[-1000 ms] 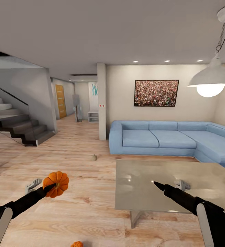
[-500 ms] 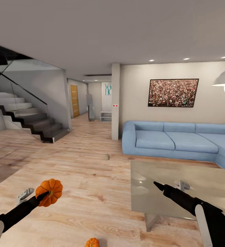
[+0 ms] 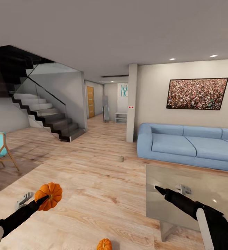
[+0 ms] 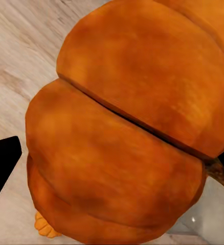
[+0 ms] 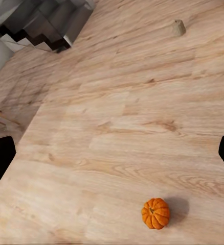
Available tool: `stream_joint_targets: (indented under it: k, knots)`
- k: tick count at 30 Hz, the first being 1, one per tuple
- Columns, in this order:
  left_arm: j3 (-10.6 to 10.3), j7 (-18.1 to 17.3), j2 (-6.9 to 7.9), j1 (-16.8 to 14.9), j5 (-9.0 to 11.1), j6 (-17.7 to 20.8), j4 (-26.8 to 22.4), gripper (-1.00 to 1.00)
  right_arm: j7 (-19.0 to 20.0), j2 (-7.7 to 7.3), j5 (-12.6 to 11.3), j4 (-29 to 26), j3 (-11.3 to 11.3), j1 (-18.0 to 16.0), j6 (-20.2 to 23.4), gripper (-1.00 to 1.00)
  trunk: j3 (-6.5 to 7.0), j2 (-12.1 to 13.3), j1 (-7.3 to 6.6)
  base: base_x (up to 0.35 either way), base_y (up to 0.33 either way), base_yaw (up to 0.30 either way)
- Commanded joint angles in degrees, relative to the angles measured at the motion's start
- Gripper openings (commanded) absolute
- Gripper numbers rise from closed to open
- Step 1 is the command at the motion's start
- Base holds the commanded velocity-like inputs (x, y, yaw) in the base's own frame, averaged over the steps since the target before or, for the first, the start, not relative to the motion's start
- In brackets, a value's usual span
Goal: Place each of the two pumpkins and all three candles from the living room inside a cabinet in the living room (use any cabinet), then make sure every cabinet is closed, and position the cauldron so it is next to a table in the living room.
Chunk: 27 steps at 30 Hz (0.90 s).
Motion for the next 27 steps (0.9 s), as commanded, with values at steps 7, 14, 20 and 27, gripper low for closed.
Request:
stream_joint_targets:
  k: [7,14,20,27]
  knots:
    - [0.7,-0.4,-0.21,0.4,0.8,0.4,3.4,-1.0,0.3,0.06,-0.2,0.3,0.7,-0.1,0.4,1.0,-0.08,-0.1,0.01,-0.025,0.048,0.281]
    - [1.2,-0.5,-0.3,0.6,0.8,0.3,4.1,-1.0,0.2,0.01,-0.2,0.7,1.4,-0.1,0.3,1.0,-0.08,-0.1,0.01,-0.062,0.119,0.281]
    - [1.2,-0.5,-0.52,0.6,0.7,0.2,4.2,-1.0,0.3,0.03,-0.2,0.9,1.5,-0.1,0.3,1.0,-0.08,-0.1,0.01,-0.006,0.011,0.28]
    - [1.2,-0.6,-0.89,0.6,0.6,-0.1,4.3,-1.0,0.3,0.05,-0.4,1.3,1.6,-0.1,0.3,1.0,-0.08,-0.1,0.01,-0.001,0.002,0.281]
